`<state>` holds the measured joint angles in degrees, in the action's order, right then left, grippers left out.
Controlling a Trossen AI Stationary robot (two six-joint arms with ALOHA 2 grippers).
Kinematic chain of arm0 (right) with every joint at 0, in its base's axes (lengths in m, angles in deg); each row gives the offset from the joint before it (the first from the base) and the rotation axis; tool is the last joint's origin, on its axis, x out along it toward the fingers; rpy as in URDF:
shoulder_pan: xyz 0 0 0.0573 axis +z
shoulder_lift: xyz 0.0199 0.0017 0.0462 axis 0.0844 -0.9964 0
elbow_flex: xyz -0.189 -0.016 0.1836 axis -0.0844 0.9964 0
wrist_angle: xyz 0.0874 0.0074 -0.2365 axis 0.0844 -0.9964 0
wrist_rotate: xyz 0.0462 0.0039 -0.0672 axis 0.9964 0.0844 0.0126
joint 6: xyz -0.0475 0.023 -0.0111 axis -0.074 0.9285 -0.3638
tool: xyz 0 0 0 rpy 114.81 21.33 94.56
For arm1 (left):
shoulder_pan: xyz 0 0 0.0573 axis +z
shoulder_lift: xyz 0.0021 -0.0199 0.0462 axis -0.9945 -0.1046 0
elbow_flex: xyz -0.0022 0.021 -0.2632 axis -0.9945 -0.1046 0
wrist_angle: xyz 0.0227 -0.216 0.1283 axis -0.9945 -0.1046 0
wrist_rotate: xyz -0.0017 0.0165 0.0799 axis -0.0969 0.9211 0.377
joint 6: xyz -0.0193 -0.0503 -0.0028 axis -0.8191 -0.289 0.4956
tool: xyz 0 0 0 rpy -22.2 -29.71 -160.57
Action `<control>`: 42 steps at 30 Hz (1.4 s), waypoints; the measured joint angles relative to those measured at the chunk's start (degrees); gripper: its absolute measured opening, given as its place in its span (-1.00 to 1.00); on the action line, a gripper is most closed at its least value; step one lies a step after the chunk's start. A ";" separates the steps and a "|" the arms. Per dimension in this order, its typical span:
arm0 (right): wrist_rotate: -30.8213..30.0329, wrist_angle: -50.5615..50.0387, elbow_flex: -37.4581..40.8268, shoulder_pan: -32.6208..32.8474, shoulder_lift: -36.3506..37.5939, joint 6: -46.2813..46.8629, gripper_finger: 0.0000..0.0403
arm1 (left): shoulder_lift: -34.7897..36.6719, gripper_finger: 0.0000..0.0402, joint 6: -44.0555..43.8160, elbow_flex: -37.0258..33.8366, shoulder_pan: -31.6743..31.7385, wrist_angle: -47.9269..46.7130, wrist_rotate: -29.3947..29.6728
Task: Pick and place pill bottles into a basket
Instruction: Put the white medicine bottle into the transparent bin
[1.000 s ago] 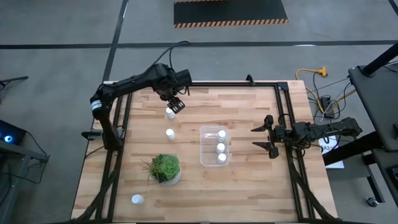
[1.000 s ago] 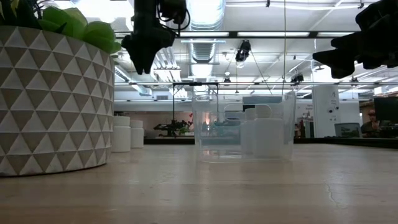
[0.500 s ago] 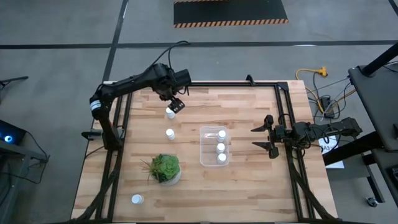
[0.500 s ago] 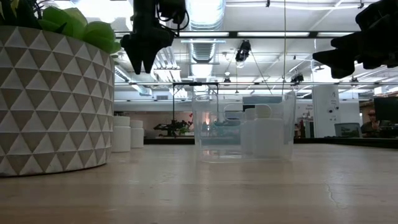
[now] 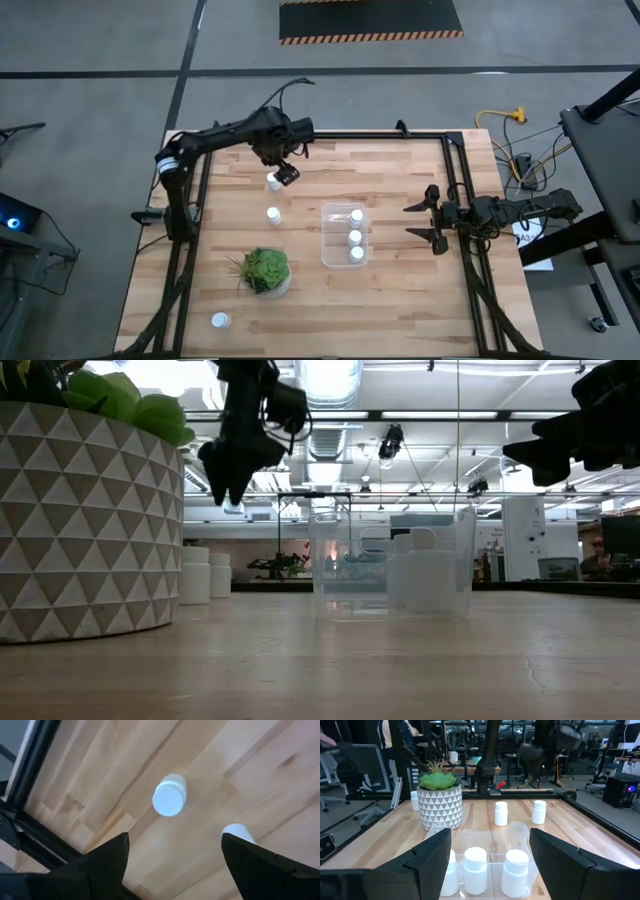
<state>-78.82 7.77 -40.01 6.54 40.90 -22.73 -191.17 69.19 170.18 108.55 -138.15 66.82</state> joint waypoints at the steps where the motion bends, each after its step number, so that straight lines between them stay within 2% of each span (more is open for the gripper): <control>1: 0.00 0.02 0.00 -0.02 0.02 0.04 0.29 | -0.11 0.48 0.60 -1.10 0.25 0.53 0.02; 12: 0.00 0.00 0.00 -0.01 0.00 0.01 0.29 | 0.95 0.48 1.76 -12.82 2.38 7.74 -1.40; 22: 0.00 0.01 0.00 0.00 0.00 0.01 0.29 | 0.99 0.48 3.12 -14.49 2.61 14.50 -4.52; 29: 0.00 0.00 0.00 -0.02 0.00 0.02 0.29 | 0.90 0.48 3.18 -15.08 3.59 14.72 -4.51; 42: 0.00 0.00 0.00 0.00 0.00 0.00 0.29 | 0.79 0.48 3.07 -20.94 4.40 19.72 -5.89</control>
<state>-78.82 7.78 -40.01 6.54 40.90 -22.73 -190.38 72.26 149.25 112.95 -118.43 60.93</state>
